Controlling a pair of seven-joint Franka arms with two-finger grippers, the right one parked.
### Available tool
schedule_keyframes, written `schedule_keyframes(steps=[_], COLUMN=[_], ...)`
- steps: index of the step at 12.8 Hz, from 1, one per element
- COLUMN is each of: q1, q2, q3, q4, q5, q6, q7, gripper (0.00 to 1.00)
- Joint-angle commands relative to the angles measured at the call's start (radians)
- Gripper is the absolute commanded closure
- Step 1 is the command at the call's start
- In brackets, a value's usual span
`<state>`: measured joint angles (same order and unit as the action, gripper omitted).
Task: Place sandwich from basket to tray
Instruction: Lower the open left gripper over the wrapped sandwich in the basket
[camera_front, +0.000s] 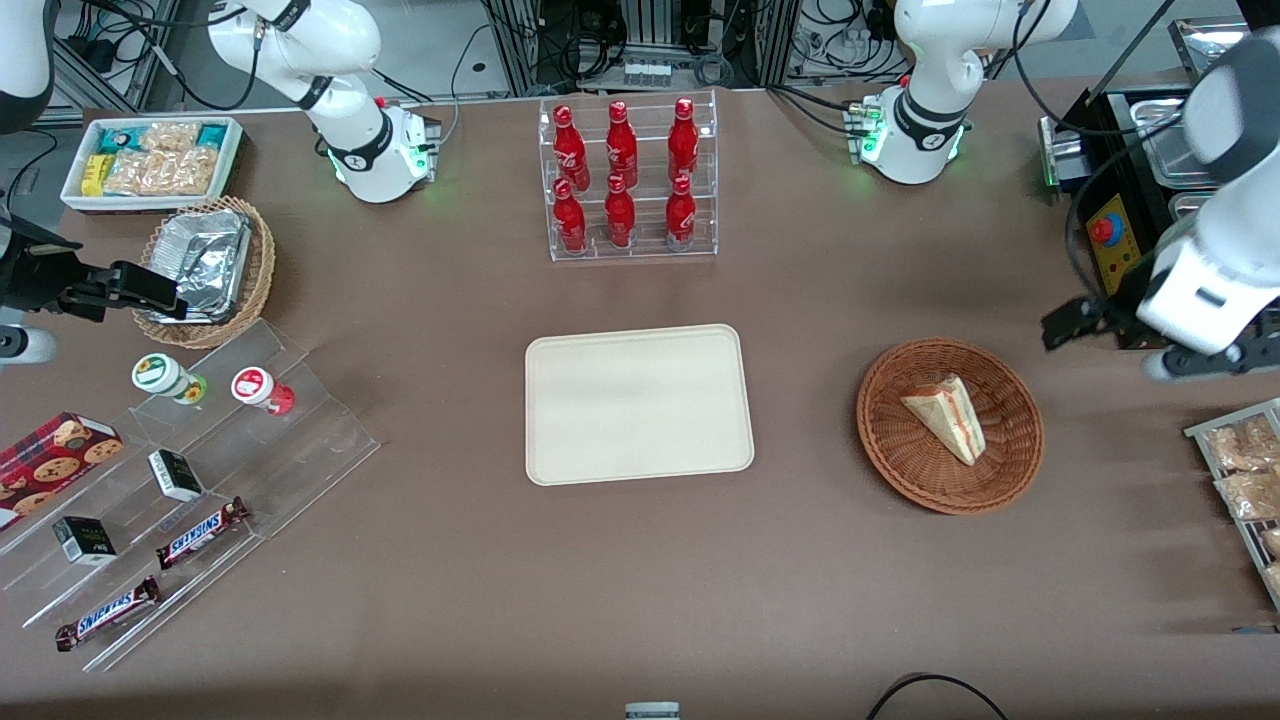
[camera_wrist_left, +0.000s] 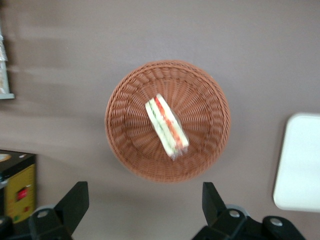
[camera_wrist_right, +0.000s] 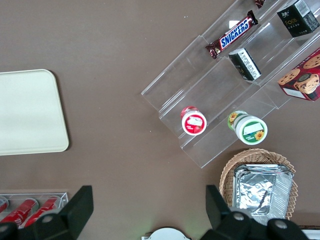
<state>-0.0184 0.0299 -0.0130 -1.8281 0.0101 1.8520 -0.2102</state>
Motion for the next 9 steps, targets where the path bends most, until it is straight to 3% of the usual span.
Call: schedule_keyframes(steps=[1,5,9], q1=[-0.002,-0.011,-0.024], q2=[-0.022,0.092,0.16], q3=[0.002,0.001,-0.004], q4=[-0.181,-0.312,-0.346], q5=[0.007,0.008,0.007], q6=[0.207,0.478,0.576], q7=[-0.185,-0.369,-0.416], gripper=[0.0,0.0,0.0])
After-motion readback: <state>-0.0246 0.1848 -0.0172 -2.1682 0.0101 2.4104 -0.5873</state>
